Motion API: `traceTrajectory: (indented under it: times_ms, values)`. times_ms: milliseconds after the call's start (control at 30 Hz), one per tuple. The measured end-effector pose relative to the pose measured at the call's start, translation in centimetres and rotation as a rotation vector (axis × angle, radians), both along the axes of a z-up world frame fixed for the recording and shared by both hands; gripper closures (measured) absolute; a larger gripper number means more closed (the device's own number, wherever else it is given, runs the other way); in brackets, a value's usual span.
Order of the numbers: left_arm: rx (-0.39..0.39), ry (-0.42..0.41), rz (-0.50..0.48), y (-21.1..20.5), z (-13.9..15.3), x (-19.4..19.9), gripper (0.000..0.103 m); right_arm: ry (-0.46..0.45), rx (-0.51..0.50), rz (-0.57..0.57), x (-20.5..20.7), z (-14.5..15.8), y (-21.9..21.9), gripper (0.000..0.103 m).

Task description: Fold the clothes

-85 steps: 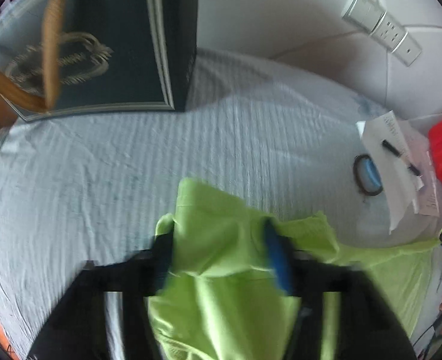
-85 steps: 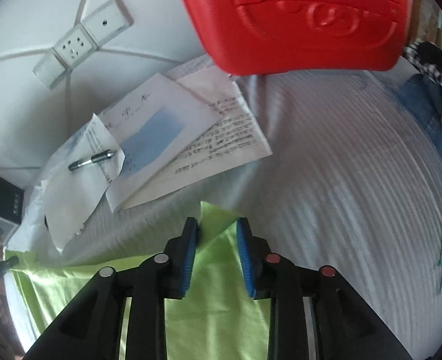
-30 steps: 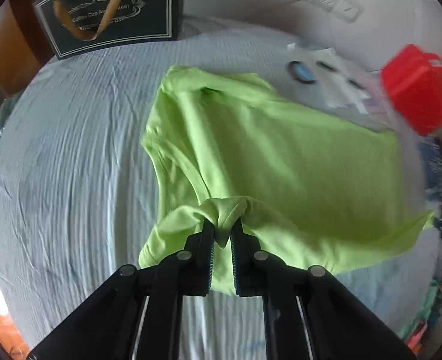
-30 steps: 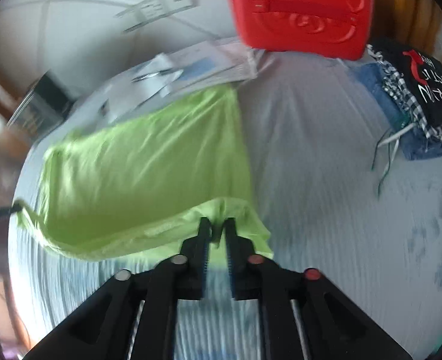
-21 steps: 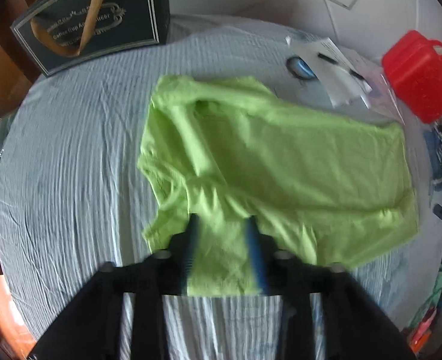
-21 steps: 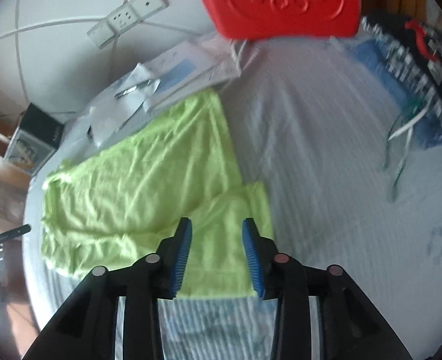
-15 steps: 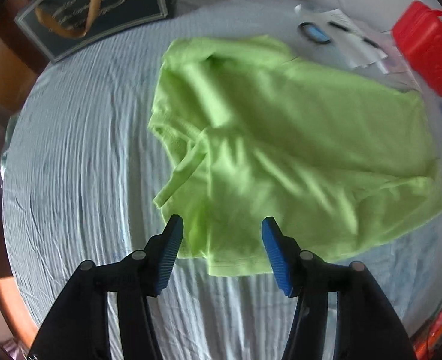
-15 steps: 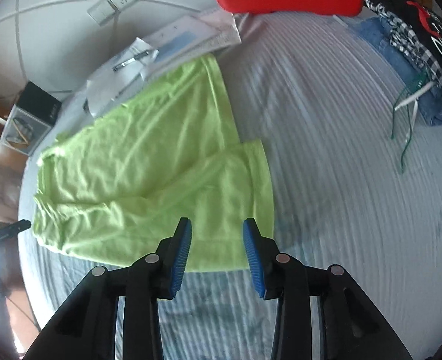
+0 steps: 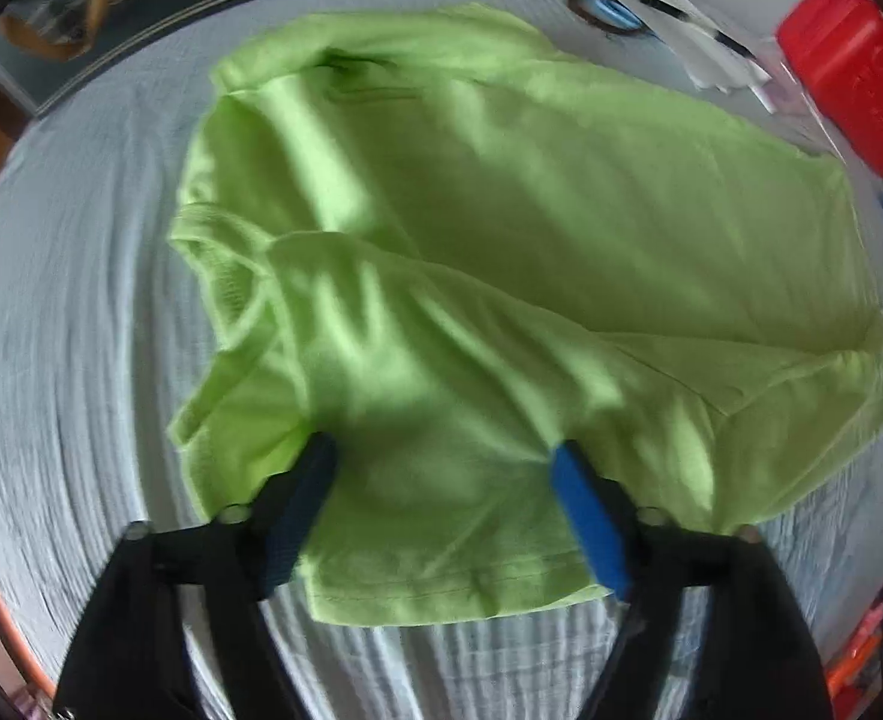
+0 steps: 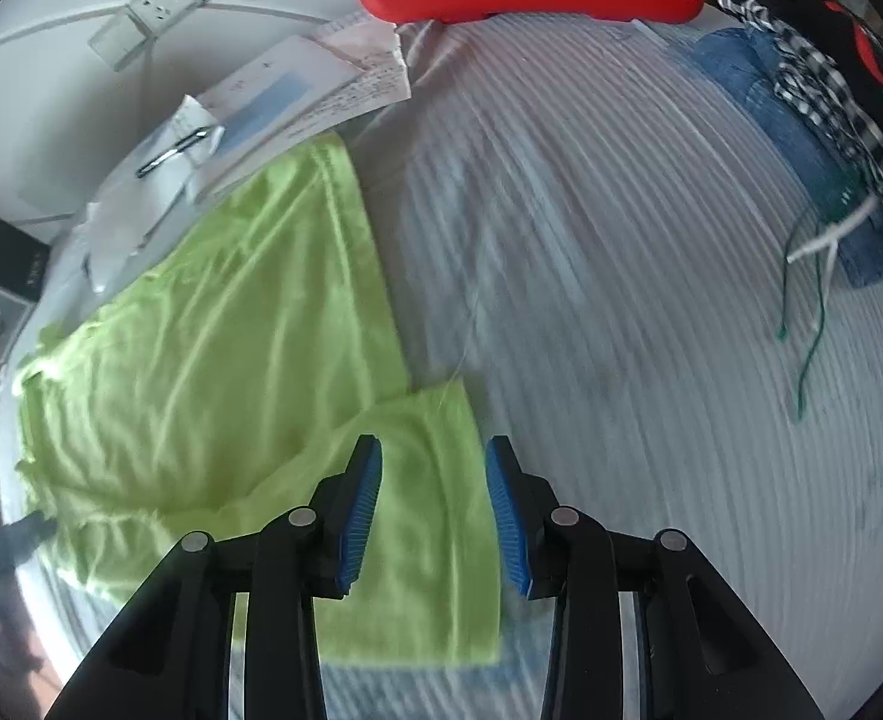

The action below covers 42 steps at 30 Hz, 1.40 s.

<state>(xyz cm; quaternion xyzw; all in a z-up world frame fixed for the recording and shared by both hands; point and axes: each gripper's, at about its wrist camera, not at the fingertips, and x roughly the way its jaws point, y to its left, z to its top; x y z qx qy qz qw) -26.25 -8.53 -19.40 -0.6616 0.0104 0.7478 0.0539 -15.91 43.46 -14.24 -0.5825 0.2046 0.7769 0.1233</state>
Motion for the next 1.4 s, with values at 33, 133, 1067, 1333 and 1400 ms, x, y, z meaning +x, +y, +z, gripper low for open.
traceTrajectory:
  times_ms: [33,133,1067,1333,1400]
  values:
    - [-0.023,-0.001,-0.011,0.4,0.0,0.0,0.023,-0.003,0.015,0.005,-0.4,-0.3,0.0,0.062]
    - [-0.039,0.013,0.009,0.5,1.0,0.0,0.054,-0.021,0.055,0.043,-1.0,-1.1,-0.8,0.063]
    - [0.058,-0.081,0.146,-5.5,2.6,26.5,0.097,0.003,-0.076,0.156,25.5,0.7,-6.1,0.102]
    - [0.011,0.069,0.201,-6.8,5.2,25.5,0.086,0.046,-0.093,0.082,26.0,1.2,-5.0,0.072]
    - [-0.006,0.089,0.217,-7.1,5.0,25.1,0.043,0.07,-0.087,0.081,25.6,1.8,-5.2,0.069]
